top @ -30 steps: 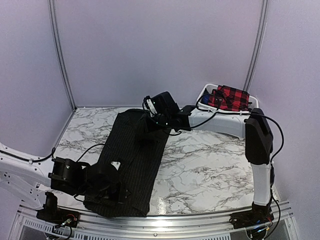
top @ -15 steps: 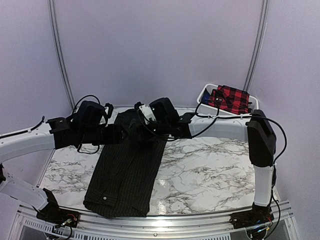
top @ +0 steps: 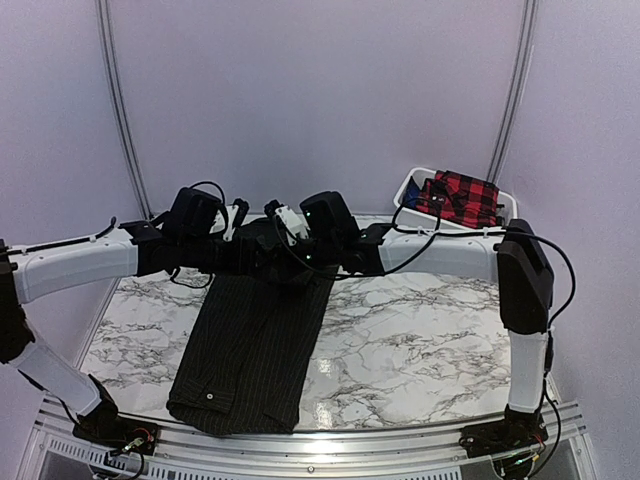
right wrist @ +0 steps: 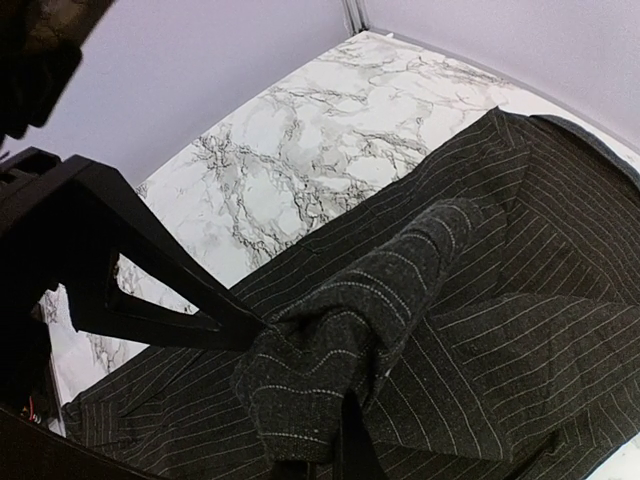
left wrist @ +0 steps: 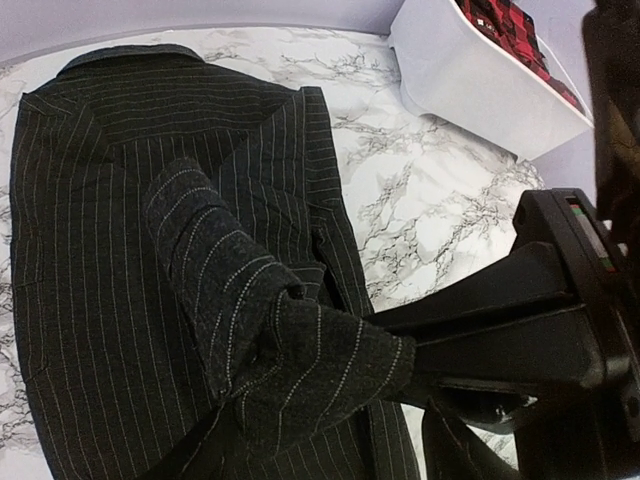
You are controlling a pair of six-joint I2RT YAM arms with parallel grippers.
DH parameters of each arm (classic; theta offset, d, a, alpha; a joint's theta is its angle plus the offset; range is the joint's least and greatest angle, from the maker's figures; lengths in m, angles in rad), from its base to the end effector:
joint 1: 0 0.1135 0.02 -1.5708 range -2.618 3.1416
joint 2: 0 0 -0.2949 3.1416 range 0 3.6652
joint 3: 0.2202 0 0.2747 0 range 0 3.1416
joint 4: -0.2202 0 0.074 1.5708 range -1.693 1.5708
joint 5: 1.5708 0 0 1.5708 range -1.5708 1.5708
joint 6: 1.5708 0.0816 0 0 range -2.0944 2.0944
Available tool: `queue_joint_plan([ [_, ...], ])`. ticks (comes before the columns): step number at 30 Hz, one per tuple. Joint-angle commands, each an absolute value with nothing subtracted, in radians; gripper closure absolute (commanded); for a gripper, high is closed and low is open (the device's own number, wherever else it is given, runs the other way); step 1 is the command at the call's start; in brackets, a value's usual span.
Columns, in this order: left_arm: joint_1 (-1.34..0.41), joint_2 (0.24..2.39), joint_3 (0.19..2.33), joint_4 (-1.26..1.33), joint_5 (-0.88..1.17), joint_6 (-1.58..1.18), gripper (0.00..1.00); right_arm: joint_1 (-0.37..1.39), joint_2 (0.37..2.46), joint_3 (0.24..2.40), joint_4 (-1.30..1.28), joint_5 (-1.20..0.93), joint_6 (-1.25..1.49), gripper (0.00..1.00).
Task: Fold and stack the long sleeve shirts
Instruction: Pass from the right arm to the left
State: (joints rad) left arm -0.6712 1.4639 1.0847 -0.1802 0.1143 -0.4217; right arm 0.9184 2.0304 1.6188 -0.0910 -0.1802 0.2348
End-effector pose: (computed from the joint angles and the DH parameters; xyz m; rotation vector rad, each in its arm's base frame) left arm 0.3006 -0.2506 0.2809 0.3465 2.1967 -0.7482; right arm 0.3257 0.4505 0.2512 -0.8428 2.0205 0.8704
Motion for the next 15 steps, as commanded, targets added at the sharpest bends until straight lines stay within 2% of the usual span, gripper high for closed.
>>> queue_joint_plan([
  [1, -0.66, 1.501, 1.102, -0.148, 0.142, -0.406, 0.36, 0.925, 2.007, 1.649, -0.063, -0.196, 0.242, 1.0],
  [4, -0.659, 1.512, 1.103, -0.146, 0.107, -0.406, 0.47, 0.924, 2.006, 1.65, -0.065, -0.192, 0.242, 1.0],
  [9, -0.658, 1.542, 1.12, -0.141, 0.033, -0.412, 0.74, 0.925, 2.009, 1.657, -0.079, -0.185, 0.238, 0.95],
  [13, -0.652, 1.571, 1.146, -0.141, -0.051, -0.428, 0.99, 0.925, 1.992, 1.643, -0.128, -0.112, 0.254, 0.79],
  [15, -0.638, 1.584, 1.157, -0.142, -0.093, -0.445, 1.0, 0.922, 1.965, 1.607, -0.153, -0.042, 0.276, 0.67],
])
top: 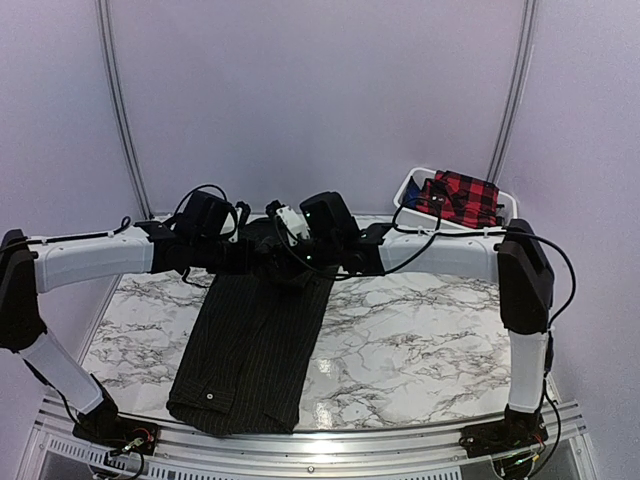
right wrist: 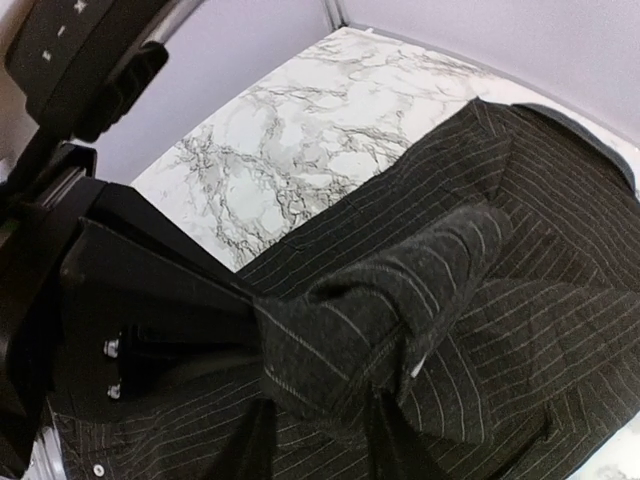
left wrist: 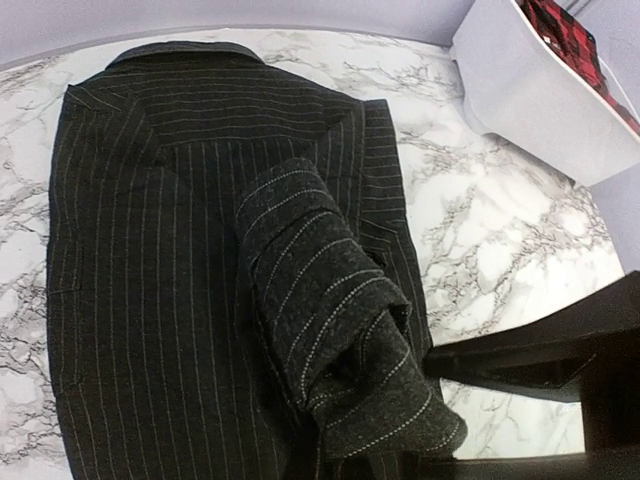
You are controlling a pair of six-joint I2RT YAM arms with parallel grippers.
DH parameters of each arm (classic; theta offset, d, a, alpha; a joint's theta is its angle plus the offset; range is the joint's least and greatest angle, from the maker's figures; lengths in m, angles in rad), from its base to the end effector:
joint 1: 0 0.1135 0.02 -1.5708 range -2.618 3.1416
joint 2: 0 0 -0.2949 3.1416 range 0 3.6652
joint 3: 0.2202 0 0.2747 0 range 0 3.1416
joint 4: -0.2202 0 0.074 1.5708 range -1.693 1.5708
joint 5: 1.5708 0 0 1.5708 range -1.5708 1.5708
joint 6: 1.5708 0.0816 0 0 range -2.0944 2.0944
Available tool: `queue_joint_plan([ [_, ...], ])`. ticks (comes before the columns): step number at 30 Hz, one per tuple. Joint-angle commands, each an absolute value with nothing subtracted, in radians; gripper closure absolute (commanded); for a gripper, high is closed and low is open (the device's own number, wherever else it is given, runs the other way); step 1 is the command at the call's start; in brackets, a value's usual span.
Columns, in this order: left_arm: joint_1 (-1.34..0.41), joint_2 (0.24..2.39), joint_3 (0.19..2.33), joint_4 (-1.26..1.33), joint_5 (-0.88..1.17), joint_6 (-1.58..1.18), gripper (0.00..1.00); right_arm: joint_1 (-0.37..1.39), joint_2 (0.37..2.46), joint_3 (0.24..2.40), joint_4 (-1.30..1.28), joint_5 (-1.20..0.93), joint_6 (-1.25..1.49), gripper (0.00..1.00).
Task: Fold and stack the long sleeve shirts
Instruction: Pass from the right arm to the left, then move the right arm to the center of the board with the 1/3-folded shirt.
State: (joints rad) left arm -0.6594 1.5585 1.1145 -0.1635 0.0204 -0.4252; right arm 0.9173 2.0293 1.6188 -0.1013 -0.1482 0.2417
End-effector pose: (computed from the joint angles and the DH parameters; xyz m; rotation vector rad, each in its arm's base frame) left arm 0.3246 -0.2537 0.2586 0.2748 2.2333 -0.6267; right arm 0.3279 0.4481 0.2502 -0.8160 2.0357 0.8383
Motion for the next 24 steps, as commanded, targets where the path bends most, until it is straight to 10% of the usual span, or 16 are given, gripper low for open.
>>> queue_joint_plan([
  [1, -0.627, 1.589, 1.16, -0.143, -0.106, -0.456, 1.0, 0.919, 1.948, 1.582, -0.161, -0.018, 0.291, 0.61],
  [5, -0.576, 1.599, 1.178, -0.144, -0.156, -0.478, 1.0, 0.893, 1.885, 1.45, -0.187, 0.067, 0.388, 0.48],
  [24, -0.422, 1.61, 1.368, -0.178, -0.147, -0.384, 1.0, 0.893, 1.92, 1.189, -0.114, 0.011, 0.586, 0.47],
])
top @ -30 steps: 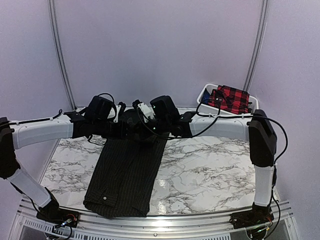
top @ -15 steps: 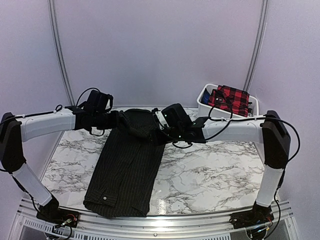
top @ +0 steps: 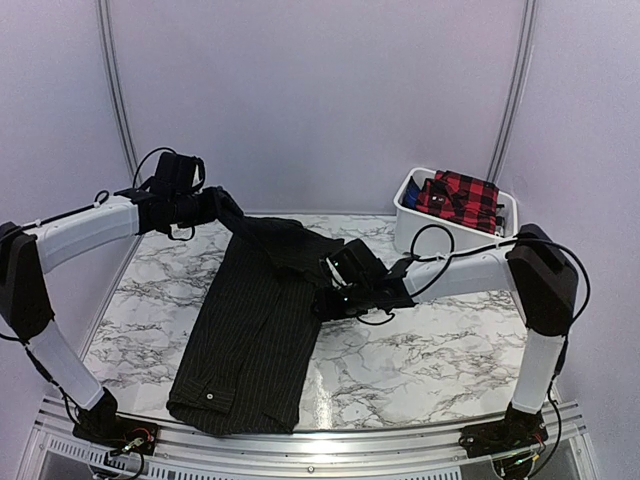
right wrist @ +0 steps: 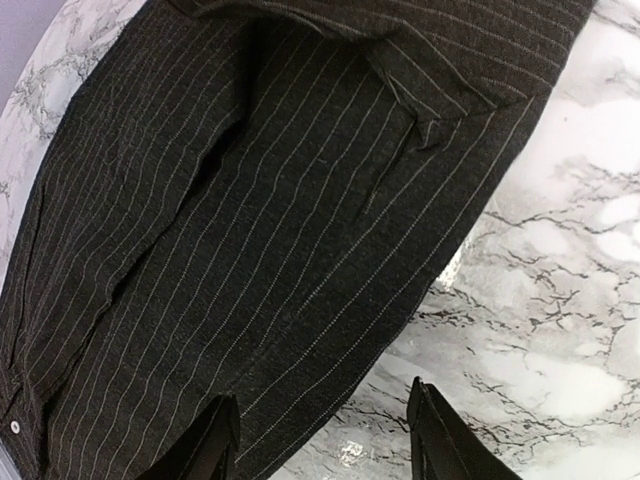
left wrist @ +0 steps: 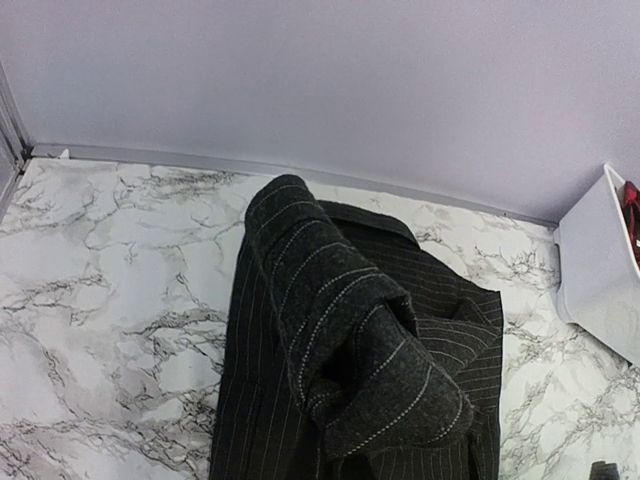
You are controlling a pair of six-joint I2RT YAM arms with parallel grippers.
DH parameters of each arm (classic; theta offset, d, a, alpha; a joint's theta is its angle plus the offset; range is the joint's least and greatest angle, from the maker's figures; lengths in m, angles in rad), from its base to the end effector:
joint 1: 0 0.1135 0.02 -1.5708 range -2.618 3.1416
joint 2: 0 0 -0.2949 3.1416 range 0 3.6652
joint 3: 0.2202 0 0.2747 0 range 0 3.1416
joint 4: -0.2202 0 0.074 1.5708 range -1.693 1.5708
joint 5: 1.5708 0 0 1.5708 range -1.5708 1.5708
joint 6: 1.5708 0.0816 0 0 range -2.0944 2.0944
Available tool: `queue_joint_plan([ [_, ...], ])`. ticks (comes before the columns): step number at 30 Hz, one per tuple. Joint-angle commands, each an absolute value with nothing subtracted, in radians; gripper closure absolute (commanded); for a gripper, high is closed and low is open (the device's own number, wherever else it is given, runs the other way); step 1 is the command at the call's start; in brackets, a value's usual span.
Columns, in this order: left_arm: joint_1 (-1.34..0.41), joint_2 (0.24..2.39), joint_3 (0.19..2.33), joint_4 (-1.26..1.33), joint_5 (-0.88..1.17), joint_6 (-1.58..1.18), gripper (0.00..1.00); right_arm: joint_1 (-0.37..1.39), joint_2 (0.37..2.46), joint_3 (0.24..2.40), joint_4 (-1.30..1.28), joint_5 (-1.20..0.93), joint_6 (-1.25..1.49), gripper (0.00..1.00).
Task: Fold and stack the long sleeve shirts
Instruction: Move the right arm to the center of the board with the 1/3-folded shirt.
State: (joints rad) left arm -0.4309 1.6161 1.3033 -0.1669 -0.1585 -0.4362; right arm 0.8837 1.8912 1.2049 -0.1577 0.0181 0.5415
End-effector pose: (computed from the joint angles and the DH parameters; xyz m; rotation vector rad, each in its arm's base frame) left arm 0.4088 -0.1738 0.3114 -0.1049 2.0625 -0.3774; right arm 0.2940 0.3560 0.1537 -0.4194 2.4778 0.6076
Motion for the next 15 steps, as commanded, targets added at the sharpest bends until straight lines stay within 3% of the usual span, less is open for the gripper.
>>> queue_joint_plan([
  [1, -0.419, 1.612, 1.384, -0.179, -0.142, -0.378, 1.0, 0.892, 1.924, 1.185, -0.107, 0.01, 0.591, 0.47],
  [15, -0.365, 1.658, 1.522, -0.245, -0.138, -0.351, 1.0, 0.958, 1.866, 1.168, -0.179, 0.064, 0.585, 0.47],
])
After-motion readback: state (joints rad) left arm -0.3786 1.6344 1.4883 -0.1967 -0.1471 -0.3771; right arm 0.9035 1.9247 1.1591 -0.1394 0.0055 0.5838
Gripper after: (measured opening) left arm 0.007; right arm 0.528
